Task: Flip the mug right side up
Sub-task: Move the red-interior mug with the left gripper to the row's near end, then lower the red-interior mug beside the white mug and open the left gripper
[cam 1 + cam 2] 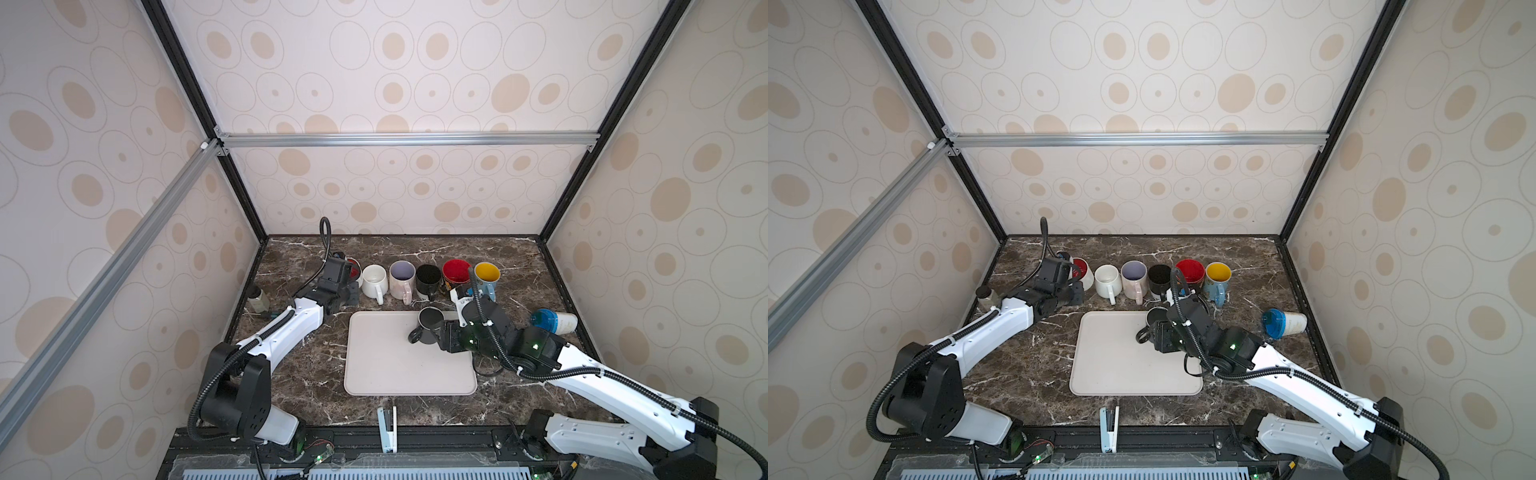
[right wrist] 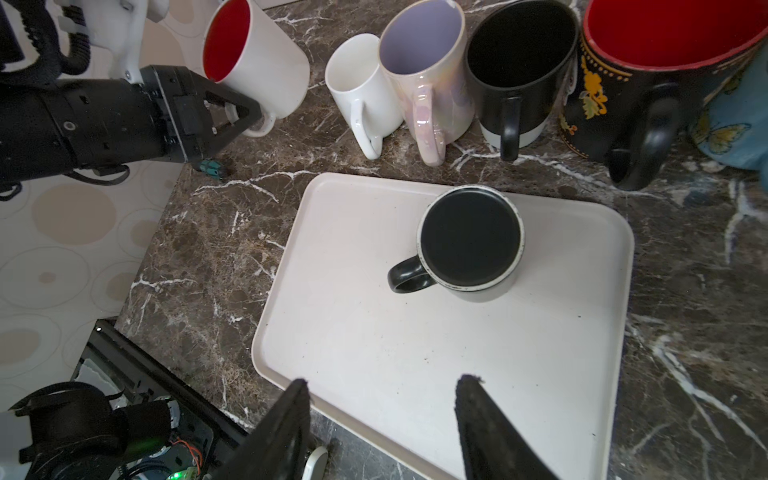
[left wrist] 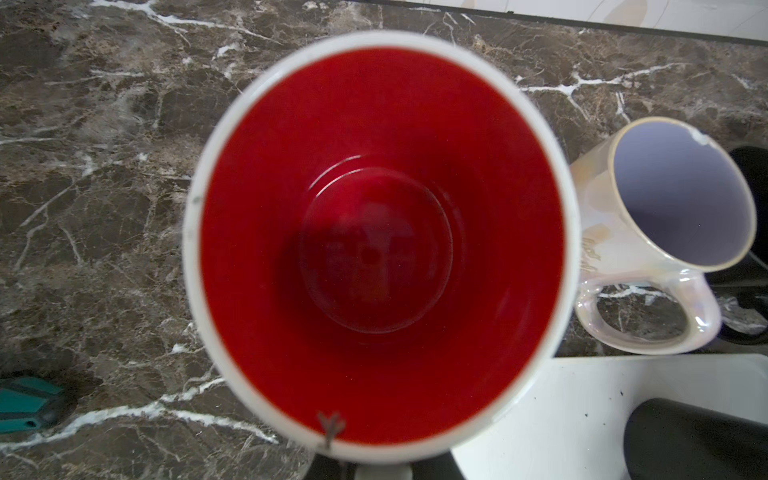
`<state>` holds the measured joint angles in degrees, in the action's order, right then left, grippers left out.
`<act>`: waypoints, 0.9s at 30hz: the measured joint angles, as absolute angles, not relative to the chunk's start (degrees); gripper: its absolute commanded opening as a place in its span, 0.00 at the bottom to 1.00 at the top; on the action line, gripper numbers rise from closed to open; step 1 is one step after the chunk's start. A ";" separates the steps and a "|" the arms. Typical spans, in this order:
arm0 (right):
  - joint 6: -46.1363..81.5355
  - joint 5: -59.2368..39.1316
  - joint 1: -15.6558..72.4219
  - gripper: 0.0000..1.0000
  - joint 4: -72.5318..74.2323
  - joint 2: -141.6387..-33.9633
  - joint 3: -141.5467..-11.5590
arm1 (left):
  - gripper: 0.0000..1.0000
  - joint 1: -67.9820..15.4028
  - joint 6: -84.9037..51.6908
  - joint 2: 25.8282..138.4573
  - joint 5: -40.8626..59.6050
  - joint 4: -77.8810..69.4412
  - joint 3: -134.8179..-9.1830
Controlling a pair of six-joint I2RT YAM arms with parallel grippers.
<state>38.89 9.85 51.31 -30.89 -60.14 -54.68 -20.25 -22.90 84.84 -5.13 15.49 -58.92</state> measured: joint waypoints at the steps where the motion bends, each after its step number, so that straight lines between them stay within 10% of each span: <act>1: 38.87 10.41 51.31 0.58 -31.44 -60.23 -54.70 | 0.00 -20.16 -22.87 85.27 -5.10 14.98 -58.92; 27: 39.68 13.74 51.31 0.57 -34.54 -61.80 -54.61 | 0.00 -17.74 -22.65 96.05 -4.82 8.38 -58.85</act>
<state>39.68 13.74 51.31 -34.54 -61.80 -54.61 -17.74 -22.65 96.05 -4.82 8.38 -58.85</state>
